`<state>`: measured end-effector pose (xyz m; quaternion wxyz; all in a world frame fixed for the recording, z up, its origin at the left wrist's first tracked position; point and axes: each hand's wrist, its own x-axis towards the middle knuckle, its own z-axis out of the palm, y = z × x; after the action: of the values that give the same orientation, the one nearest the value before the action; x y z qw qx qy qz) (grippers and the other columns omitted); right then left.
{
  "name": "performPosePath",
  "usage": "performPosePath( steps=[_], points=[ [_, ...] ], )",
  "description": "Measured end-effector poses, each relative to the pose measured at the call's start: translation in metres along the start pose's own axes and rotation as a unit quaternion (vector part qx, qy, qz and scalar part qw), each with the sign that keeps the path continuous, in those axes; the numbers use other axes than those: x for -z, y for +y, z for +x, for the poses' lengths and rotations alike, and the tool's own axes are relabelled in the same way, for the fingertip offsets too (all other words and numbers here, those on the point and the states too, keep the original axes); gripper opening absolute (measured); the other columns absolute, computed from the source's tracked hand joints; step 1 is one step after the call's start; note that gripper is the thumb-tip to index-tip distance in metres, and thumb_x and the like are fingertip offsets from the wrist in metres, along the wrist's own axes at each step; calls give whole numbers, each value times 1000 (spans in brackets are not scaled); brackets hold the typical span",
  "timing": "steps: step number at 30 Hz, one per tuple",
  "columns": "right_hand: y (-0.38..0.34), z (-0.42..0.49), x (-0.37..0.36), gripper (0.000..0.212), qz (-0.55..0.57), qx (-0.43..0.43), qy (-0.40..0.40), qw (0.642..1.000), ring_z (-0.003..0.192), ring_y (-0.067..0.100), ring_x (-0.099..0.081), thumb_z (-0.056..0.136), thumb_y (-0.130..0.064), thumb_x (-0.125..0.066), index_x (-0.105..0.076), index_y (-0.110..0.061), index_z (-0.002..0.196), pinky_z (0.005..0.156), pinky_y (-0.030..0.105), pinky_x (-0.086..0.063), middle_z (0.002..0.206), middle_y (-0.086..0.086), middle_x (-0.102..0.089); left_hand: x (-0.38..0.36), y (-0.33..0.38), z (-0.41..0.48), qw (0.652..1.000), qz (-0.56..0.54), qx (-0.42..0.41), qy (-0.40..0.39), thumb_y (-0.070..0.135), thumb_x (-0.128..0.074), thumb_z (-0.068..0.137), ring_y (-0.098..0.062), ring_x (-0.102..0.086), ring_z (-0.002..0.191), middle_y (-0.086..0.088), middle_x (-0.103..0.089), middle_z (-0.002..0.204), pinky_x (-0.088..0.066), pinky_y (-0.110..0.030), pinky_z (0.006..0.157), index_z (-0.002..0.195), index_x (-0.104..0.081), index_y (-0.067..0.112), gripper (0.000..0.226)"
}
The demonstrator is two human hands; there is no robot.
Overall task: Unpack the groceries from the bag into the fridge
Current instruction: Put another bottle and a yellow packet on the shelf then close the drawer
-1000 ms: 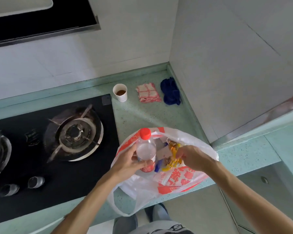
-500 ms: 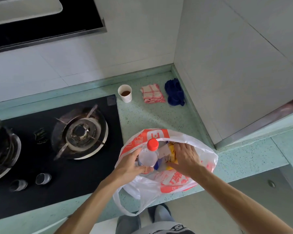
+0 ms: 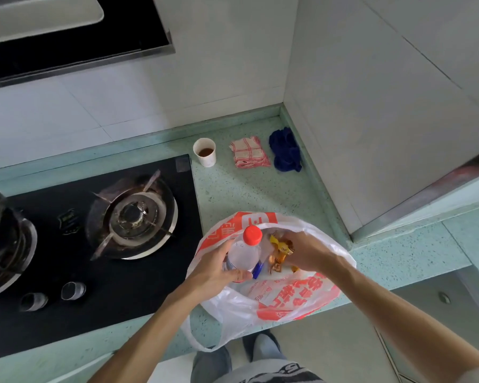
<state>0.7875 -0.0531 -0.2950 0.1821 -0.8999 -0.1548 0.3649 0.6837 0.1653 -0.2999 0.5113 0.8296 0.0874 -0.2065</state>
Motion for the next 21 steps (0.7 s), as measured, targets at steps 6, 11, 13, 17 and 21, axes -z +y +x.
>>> performPosePath(
  steps=[6, 11, 13, 17, 21],
  points=[
    [2, -21, 9, 44, -8, 56, 52, 997, 94, 15, -61, 82, -25, -73, -59, -27, 123, 81, 25, -52, 114, -5, -65, 2, 13, 4, 1000, -15, -5, -17, 48, -86, 69, -3, -49, 129, 27, -50, 137, -45, -40, 109, 143, -41, 43, 86],
    [2, -56, 26, 65, 131, -8, 89, 987, 112, 18, -59, 78, -17, -77, -52, -25, 137, 91, 26, -50, 126, -7, -59, 10, 29, 7, 999, -13, -12, -48, 72, -81, 58, -7, -58, 120, 19, -56, 134, -50, -41, 104, 142, -41, 45, 97],
    [5, -73, 30, 64, 204, -43, 108, 972, 105, 17, -63, 75, -19, -79, -54, -22, 135, 89, 31, -54, 122, -6, -62, 15, 41, 6, 997, -11, -33, -65, 74, -80, 57, -7, -60, 117, 18, -60, 130, -51, -40, 102, 140, -43, 46, 96],
    [3, -119, 32, 22, 456, -47, 135, 879, 86, 26, -70, 84, -9, -73, -65, -2, 103, 85, 40, -57, 89, 9, -72, 26, 73, -5, 989, -42, -95, -109, 66, -83, 60, -9, -65, 114, 10, -67, 124, -52, -36, 100, 129, -55, 43, 78],
    [-11, -174, 17, 26, 602, -13, 180, 778, 91, 29, -71, 89, -7, -67, -59, 4, 111, 90, 44, -56, 89, 12, -68, 29, 105, -30, 967, -148, -137, -155, 66, -84, 56, -16, -68, 111, 0, -72, 118, -55, -27, 89, 126, -58, 20, 88]
  ],
)
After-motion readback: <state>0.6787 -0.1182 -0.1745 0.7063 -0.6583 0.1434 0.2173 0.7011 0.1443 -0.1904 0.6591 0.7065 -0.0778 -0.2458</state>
